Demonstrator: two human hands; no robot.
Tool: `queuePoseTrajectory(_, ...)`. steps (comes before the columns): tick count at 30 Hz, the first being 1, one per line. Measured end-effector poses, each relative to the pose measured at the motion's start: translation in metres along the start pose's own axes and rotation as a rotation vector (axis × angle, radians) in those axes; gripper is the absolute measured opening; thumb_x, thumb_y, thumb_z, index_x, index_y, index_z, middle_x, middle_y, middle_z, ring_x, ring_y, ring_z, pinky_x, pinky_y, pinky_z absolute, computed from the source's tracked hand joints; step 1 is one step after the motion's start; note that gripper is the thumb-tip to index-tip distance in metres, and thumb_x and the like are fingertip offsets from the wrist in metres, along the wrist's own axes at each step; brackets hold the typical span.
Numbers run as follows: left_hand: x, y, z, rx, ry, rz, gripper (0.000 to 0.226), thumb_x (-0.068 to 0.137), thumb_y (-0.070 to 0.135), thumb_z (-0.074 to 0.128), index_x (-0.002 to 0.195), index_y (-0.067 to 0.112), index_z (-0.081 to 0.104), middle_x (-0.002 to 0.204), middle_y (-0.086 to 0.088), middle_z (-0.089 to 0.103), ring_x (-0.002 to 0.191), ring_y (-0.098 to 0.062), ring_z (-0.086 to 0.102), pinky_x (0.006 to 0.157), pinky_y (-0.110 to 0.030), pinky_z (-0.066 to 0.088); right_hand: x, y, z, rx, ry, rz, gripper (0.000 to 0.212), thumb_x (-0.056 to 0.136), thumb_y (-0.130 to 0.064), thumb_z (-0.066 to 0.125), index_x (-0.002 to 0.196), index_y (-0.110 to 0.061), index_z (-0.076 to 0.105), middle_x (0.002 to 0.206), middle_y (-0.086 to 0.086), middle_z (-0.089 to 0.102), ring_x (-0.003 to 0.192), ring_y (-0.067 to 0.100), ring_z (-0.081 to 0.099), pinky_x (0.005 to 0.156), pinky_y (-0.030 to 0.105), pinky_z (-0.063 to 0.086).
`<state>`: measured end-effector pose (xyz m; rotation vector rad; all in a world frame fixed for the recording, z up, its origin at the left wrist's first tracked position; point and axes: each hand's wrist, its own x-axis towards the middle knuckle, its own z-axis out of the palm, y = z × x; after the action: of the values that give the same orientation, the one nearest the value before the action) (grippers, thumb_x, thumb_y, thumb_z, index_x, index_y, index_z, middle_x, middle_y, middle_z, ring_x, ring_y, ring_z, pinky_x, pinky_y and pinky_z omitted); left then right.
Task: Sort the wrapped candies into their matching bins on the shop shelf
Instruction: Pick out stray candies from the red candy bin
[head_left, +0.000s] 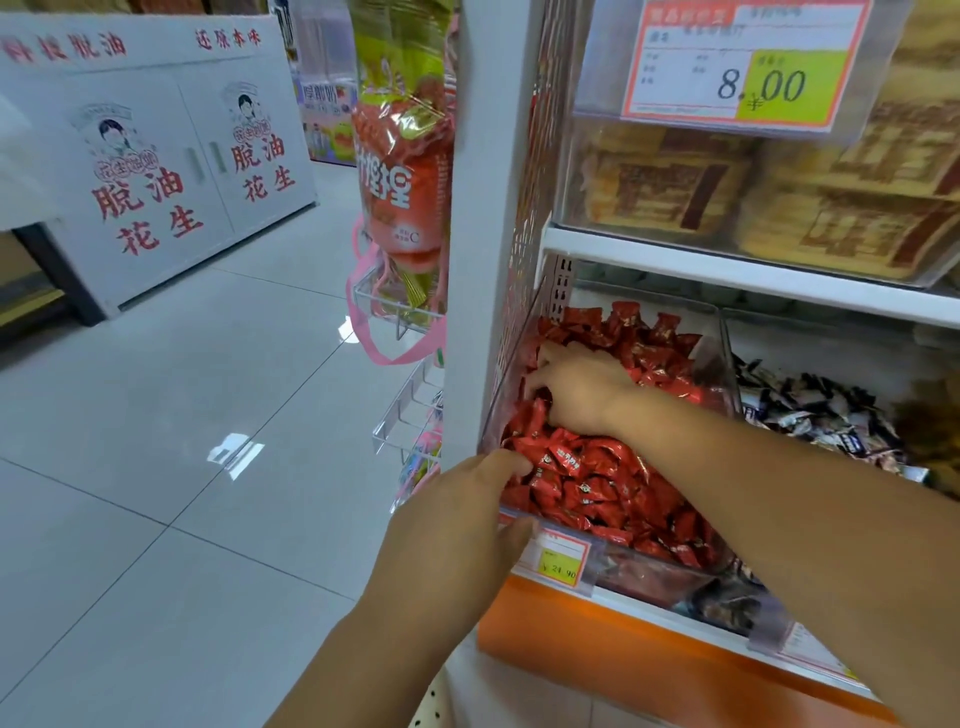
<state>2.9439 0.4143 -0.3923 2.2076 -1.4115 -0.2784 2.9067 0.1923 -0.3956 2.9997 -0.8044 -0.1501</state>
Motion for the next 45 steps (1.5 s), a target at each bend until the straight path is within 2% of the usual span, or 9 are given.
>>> queuePoseTrajectory(7, 0.007, 0.012, -0.001, -0.058, 0.110, -0.067, 0.036, 0.090, 0.037, 0.060, 0.125, 0.041, 0.052, 0.117, 0.013, 0.065, 0.106, -0.007, 0.061, 0.089, -0.031, 0.051, -0.044, 0.032, -0.019, 0.421, 0.147, 0.040, 0.022, 0.079, -0.031, 0.075, 0.100, -0.028, 0.070, 0.126, -0.009, 0.057, 0.117, 0.014, 0.050, 0.101, 0.032, 0.038)
queuePoseTrajectory(10, 0.013, 0.019, 0.001, -0.069, 0.148, -0.058, 0.037, 0.091, 0.033, 0.060, 0.127, 0.039, 0.053, 0.115, 0.011, 0.066, 0.103, -0.010, 0.062, 0.088, -0.032, 0.051, -0.073, 0.036, -0.038, 0.645, 0.135, 0.115, 0.019, 0.085, -0.026, 0.070, 0.102, -0.018, 0.070, 0.105, -0.006, 0.066, 0.094, 0.008, 0.059, 0.076, 0.013, 0.040)
queuePoseTrajectory(14, 0.026, 0.030, 0.012, -0.291, 0.175, -0.012, 0.045, 0.090, 0.030, 0.064, 0.133, 0.032, 0.052, 0.120, 0.007, 0.065, 0.104, -0.012, 0.063, 0.094, -0.032, 0.050, -0.106, 0.035, -0.044, 0.838, 0.139, 0.158, 0.010, 0.088, -0.029, 0.067, 0.088, -0.021, 0.071, 0.083, 0.004, 0.069, 0.071, 0.010, 0.059, 0.062, 0.019, 0.041)
queuePoseTrajectory(18, 0.043, 0.041, 0.019, -0.554, 0.127, 0.003, 0.044, 0.090, 0.036, 0.063, 0.133, 0.035, 0.054, 0.125, 0.014, 0.062, 0.102, -0.001, 0.062, 0.092, -0.032, 0.053, -0.120, 0.030, -0.041, 0.800, 0.129, 0.124, 0.008, 0.090, -0.029, 0.065, 0.082, -0.026, 0.067, 0.075, -0.003, 0.068, 0.062, 0.007, 0.058, 0.058, 0.021, 0.041)
queuePoseTrajectory(24, 0.054, 0.049, 0.026, -0.653, 0.225, -0.032, 0.016, 0.089, 0.030, 0.066, 0.103, 0.028, 0.074, 0.091, 0.015, 0.072, 0.083, -0.003, 0.067, 0.076, -0.038, 0.058, -0.116, 0.033, -0.029, 0.764, 0.201, 0.193, 0.008, 0.088, -0.024, 0.067, 0.095, -0.020, 0.071, 0.086, 0.003, 0.068, 0.062, 0.005, 0.052, 0.054, 0.015, 0.038)
queuePoseTrajectory(28, 0.046, 0.034, 0.016, -0.555, 0.309, -0.078, 0.009, 0.093, 0.032, 0.059, 0.096, 0.029, 0.067, 0.083, 0.011, 0.071, 0.084, -0.006, 0.068, 0.076, -0.041, 0.058, -0.118, 0.051, -0.035, 0.638, 0.252, 0.244, 0.036, 0.090, -0.024, 0.065, 0.126, -0.026, 0.060, 0.114, -0.009, 0.063, 0.093, 0.002, 0.057, 0.081, 0.016, 0.041)
queuePoseTrajectory(33, 0.013, 0.013, 0.000, -0.287, 0.192, -0.083, 0.009, 0.098, 0.038, 0.043, 0.099, 0.032, 0.049, 0.075, 0.021, 0.062, 0.070, 0.010, 0.062, 0.066, -0.016, 0.051, -0.110, 0.022, -0.039, 0.570, -0.119, -0.162, 0.028, 0.089, -0.028, 0.065, 0.115, -0.038, 0.064, 0.131, -0.016, 0.054, 0.119, 0.002, 0.048, 0.102, 0.025, 0.035)
queuePoseTrajectory(38, 0.001, 0.003, -0.004, -0.178, 0.050, -0.102, 0.022, 0.098, 0.045, 0.030, 0.101, 0.029, 0.044, 0.090, 0.007, 0.065, 0.075, -0.010, 0.063, 0.072, -0.038, 0.052, -0.078, -0.015, -0.005, 0.093, -0.344, -0.268, 0.056, 0.092, -0.036, 0.055, 0.141, -0.049, 0.032, 0.160, -0.007, 0.003, 0.145, 0.023, 0.001, 0.118, 0.048, 0.004)
queuePoseTrajectory(45, 0.006, -0.006, -0.006, -0.296, 0.035, -0.109, 0.013, 0.100, 0.037, 0.034, 0.095, 0.031, 0.045, 0.091, 0.010, 0.068, 0.081, -0.006, 0.063, 0.074, -0.041, 0.055, -0.043, 0.018, -0.020, -0.023, -0.184, -0.156, 0.044, 0.089, -0.043, 0.060, 0.131, -0.048, 0.046, 0.157, -0.005, 0.017, 0.139, 0.026, 0.022, 0.111, 0.047, 0.023)
